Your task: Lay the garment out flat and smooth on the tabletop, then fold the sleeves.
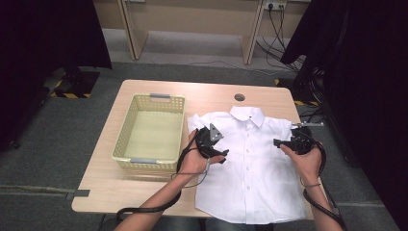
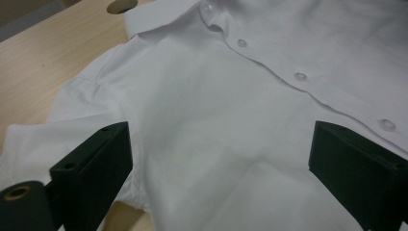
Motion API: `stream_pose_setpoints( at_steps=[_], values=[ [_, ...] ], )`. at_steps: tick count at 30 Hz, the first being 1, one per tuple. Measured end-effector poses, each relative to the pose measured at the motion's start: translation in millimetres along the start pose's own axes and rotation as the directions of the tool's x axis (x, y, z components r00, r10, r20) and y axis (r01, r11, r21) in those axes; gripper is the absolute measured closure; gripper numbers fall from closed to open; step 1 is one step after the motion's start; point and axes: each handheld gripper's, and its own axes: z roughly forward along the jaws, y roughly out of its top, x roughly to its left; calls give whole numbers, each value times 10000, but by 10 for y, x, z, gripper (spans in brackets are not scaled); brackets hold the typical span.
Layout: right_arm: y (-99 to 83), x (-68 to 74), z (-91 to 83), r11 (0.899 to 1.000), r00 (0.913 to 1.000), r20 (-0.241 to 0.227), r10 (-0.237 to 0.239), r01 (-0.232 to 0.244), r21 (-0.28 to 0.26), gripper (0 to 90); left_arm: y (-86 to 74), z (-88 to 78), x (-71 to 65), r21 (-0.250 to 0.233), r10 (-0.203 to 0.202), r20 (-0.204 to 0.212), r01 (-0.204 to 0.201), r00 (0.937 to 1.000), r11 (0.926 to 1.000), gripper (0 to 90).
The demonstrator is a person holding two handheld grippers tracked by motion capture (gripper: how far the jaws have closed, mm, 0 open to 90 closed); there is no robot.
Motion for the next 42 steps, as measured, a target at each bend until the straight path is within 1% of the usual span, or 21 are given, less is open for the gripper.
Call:
stream_pose_setpoints(
  at_steps=[4,8,10,12,14,16,17,18,19,21,23,25,26,27,29,33,35,36,37,38,42],
  values=[
    [-54,-66,-1,9999,9999,92,117,-118,47,228,-24,-39,-46,-124,68,88,-67,9999,9999,73],
    [-75,-72,9,9998,9998,129,142,-144,138,229,-41,-51,-70,-191,109,185,-106,9998,9998,73],
    [-73,-72,3,9999,9998,138,139,-140,95,229,-52,-74,-79,-277,127,188,-122,9997,9995,74],
    [-62,-83,-8,10000,9999,165,25,-24,-44,229,-71,-108,-77,-378,60,199,-52,9998,9993,77],
    [-57,-82,-13,10000,9998,181,62,-61,-24,229,-88,-133,-77,-451,47,196,-38,9998,9990,77],
    [-36,-98,-13,10000,9997,234,43,-44,30,229,-140,-200,-89,-564,88,337,-69,9994,9984,79],
    [-32,-101,-15,10000,9997,241,50,-51,33,229,-140,-200,-89,-564,88,337,-69,9994,9984,79],
    [-26,-112,-17,10000,9997,254,4,-4,3,229,-200,-251,-96,-602,60,446,-33,9990,9982,80],
    [-24,-117,-19,10000,9996,270,1,-1,-20,229,-228,-277,-100,-627,61,460,-32,9989,9980,80],
    [-19,-132,-22,10000,9996,296,-1,1,-10,228,-290,-335,-108,-738,94,472,-59,9988,9973,80],
    [-17,-134,-24,10000,9995,316,80,-80,16,228,-310,-357,-111,-782,94,484,-56,9988,9969,81],
    [-12,-145,-28,10000,9994,327,73,-71,-48,227,-365,-416,-132,-905,150,422,-111,9990,9958,81],
    [-8,-151,-27,10000,9994,340,30,-27,-88,227,-398,-452,-158,-1017,227,391,-186,9990,9946,81],
    [-1,-154,-28,9999,9993,356,107,-105,-70,227,-420,-474,-179,-1101,274,414,-227,9988,9937,82],
    [11,-163,-26,9999,9992,372,109,-106,-73,226,-473,-521,-220,-1241,335,443,-277,9985,9919,83],
    [26,-183,-30,9998,9990,427,117,-111,-140,226,-600,-607,-298,-1560,327,466,-250,9984,9874,95],
    [41,-216,-24,9999,9987,497,91,-85,-132,226,-673,-644,-342,-1611,320,548,-228,9980,9867,95],
    [48,-224,-21,9998,9986,520,138,-132,-128,226,-729,-673,-372,-1662,398,531,-305,9978,9856,96],
    [52,-231,-19,9998,9984,534,172,-167,-111,226,-729,-673,-372,-1662,398,531,-305,9978,9856,96],
    [60,-243,-13,9998,9982,568,194,-188,-105,226,-789,-701,-389,-1701,394,522,-300,9979,9850,96],
    [88,-278,5,9996,9975,663,256,-251,-86,227,-911,-747,-393,-1773,276,461,-190,9986,9840,96]
  ],
)
